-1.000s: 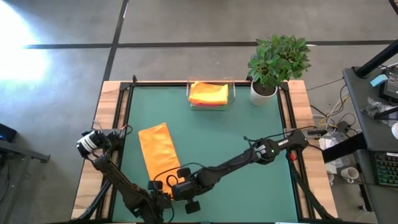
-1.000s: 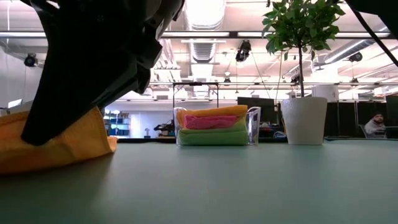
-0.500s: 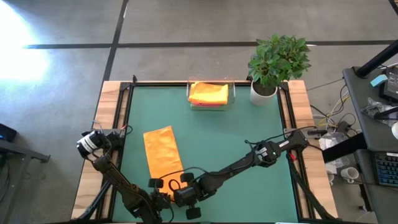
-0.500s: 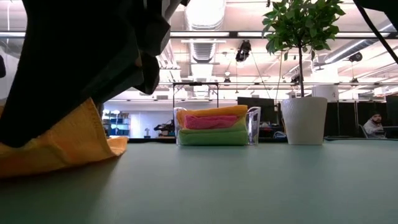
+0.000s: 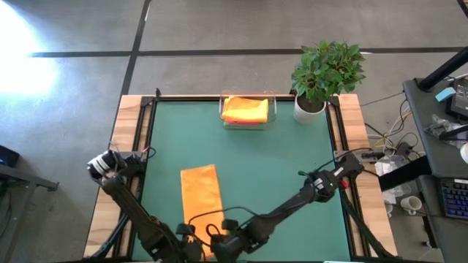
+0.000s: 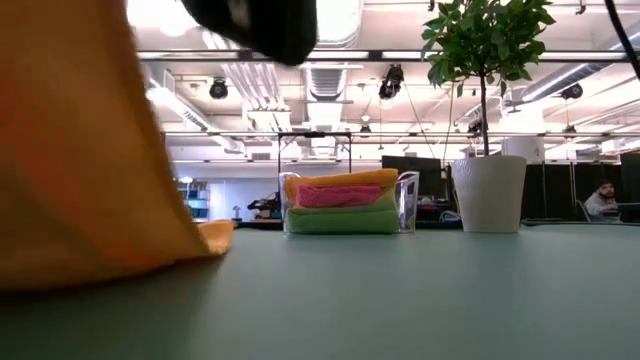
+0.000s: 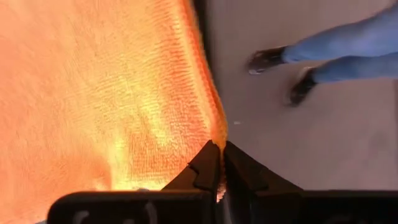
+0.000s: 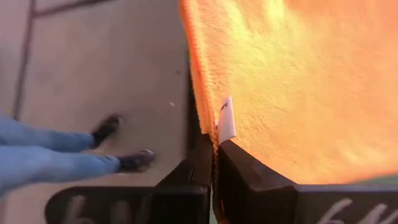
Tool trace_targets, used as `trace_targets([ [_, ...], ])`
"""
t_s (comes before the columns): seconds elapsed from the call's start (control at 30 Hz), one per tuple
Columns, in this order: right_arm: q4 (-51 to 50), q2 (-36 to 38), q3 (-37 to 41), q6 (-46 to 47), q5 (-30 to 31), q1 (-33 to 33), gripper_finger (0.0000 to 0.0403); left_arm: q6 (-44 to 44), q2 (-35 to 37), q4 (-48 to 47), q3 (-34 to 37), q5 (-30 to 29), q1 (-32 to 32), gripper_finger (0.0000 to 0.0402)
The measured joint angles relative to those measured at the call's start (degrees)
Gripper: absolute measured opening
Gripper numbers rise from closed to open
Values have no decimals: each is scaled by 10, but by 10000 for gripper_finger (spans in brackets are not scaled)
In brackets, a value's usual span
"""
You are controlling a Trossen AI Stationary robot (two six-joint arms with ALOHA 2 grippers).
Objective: Fold microfiber towels
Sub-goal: Fold the orange towel
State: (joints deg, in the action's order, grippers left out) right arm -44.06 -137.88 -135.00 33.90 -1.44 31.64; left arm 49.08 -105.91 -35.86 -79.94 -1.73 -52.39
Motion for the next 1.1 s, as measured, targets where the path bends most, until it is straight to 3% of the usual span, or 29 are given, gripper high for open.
trace_targets([
  [0.23,20,7,-1,114,3,25,8,0,8,-9,-54,21,-6,0],
  [0.4,19,8,-1,126,30,29,8,-17,20,-27,-59,10,-7,0],
  [0.73,-43,43,0,52,105,-15,8,-15,36,-191,-59,-49,5,0],
  [1.1,-72,43,1,-72,193,-84,8,-14,40,-382,-54,-112,63,0],
])
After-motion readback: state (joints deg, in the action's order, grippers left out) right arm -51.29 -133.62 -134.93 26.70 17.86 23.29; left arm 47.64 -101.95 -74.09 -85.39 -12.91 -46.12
